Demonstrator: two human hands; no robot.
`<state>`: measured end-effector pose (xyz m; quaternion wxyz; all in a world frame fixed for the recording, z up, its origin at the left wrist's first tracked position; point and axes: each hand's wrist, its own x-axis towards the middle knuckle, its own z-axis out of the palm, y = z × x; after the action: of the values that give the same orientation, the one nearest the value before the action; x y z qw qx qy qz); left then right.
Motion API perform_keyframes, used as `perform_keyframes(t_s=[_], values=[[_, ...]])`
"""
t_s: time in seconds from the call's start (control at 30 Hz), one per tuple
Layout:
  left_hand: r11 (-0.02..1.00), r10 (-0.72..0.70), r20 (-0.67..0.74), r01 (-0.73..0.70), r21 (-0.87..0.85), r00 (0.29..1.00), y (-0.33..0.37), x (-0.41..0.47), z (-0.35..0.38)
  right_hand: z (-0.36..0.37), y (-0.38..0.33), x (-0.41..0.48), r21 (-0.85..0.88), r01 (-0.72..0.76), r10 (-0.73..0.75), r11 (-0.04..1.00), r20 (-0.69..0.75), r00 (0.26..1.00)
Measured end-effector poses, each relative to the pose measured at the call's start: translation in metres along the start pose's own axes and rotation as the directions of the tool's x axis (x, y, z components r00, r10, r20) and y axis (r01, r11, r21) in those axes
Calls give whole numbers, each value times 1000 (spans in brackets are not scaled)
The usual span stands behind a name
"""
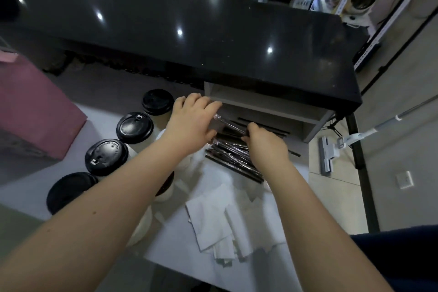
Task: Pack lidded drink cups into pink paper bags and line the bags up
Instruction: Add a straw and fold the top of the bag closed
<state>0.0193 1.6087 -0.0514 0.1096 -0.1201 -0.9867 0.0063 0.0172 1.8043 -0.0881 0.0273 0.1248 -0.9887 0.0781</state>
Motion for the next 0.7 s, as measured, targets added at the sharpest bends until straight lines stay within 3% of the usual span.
perform_keyframes(t_s=[0.13, 0.47, 0.7], values=[[997, -63, 3, 63, 37, 998, -36, -34, -15, -12, -52, -7, -96, 99, -99, 990, 4, 995], [960, -279, -83, 277, -44, 957, -171, -175, -66, -31, -233, -34, -82, 338, -346, 937, -110, 932], [904, -426, -68, 421, -80, 902, -274, -307, -81, -4, -391, -73, -118, 508, -515, 853, -47, 856]])
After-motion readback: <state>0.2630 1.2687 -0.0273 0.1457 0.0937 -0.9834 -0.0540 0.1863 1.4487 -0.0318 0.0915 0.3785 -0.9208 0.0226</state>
